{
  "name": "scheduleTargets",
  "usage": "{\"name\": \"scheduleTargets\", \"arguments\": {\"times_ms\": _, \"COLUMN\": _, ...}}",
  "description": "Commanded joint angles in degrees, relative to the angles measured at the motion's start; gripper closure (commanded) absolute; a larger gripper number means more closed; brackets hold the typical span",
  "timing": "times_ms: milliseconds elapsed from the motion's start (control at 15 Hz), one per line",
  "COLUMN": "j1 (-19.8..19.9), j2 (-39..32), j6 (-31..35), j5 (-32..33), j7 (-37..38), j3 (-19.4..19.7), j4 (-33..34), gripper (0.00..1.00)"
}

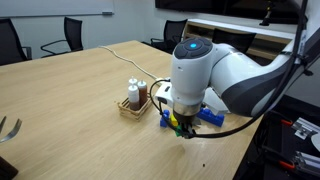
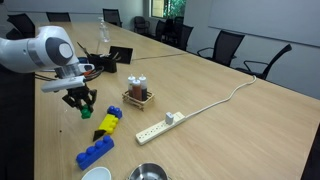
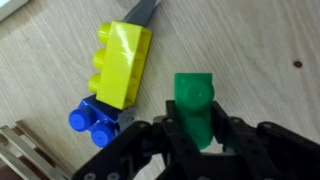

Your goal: Take the green building block and put it on the table

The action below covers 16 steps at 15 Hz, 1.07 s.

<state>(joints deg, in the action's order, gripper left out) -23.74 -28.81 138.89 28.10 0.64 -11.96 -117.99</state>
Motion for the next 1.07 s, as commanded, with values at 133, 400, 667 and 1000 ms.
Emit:
{"name": "scheduleTargets", "arguments": {"times_ms": 133, "j1": -1.45, "j2": -3.81, "j6": 2.88, "j5": -0.52, "j7": -2.99, "j3": -1.46, "j4": 0.23, "gripper": 0.88}}
{"name": "scheduleTargets", "arguments": {"times_ms": 400, "j1": -2.8, "j2": -6.5, "j6": 3.87, "j5": -0.53, "j7": -4.6, "j3": -1.53, "j4": 2.07, "gripper": 0.88}}
{"name": "scheduleTargets", "arguments": {"times_ms": 667, "j1": 0.64, "j2": -7.01, "j6": -0.63, "j5": -8.77, "j7": -12.52, "j3": -6.43, "j4": 3.17, "gripper": 0.35}}
{"name": "scheduleTargets", "arguments": {"times_ms": 1000, "j1": 0.21, "j2": -6.76, "j6": -1.77, "j5": -11.66, "j7": -13.89, "j3": -6.48, "j4": 3.1, "gripper": 0.27}}
